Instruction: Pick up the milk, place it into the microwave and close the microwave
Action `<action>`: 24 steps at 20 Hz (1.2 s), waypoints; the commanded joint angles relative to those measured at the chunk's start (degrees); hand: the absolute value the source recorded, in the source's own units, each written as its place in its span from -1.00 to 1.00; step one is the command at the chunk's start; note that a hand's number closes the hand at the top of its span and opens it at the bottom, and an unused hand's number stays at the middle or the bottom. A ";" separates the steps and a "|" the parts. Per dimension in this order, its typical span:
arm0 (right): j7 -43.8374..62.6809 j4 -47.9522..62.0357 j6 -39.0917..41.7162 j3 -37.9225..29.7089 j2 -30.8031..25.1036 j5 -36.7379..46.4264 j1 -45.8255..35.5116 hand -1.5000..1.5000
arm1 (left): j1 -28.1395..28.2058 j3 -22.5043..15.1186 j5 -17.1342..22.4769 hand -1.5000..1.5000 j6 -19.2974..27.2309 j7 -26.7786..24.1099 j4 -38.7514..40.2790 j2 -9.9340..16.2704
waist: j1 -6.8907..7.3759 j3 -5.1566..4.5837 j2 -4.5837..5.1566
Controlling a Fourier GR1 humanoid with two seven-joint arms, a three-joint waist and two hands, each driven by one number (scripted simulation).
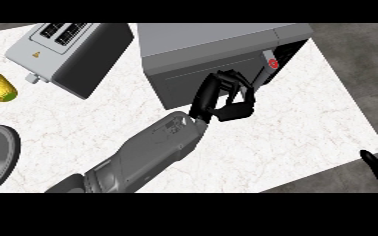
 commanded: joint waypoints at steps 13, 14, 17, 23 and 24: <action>1.40 -2.44 2.88 0.31 -2.75 -3.78 -0.87 -1.00 | -3.67 3.32 5.06 1.00 3.31 -7.09 7.07 0.07 | -1.32 -0.07 0.64; 1.75 -1.90 2.84 0.12 -3.24 -3.89 -1.52 -1.00 | -3.55 3.06 5.30 1.00 3.37 -7.92 6.59 0.07 | -0.79 -0.10 0.93; 1.98 -3.10 2.75 0.46 -3.33 -4.32 -1.69 -1.00 | -3.91 2.70 6.07 1.00 3.61 -8.14 7.00 0.07 | -1.28 -0.12 1.04; 2.46 -2.60 2.85 0.30 -3.81 -5.02 -1.48 -1.00 | -4.36 2.52 7.35 1.00 3.52 -9.76 7.69 0.07 | -1.06 -0.04 0.98; 2.27 -3.01 2.69 0.15 -3.59 -5.30 -1.32 -1.00 | -3.77 2.32 8.06 1.00 3.52 -9.64 7.72 0.07 | -1.58 -0.04 0.87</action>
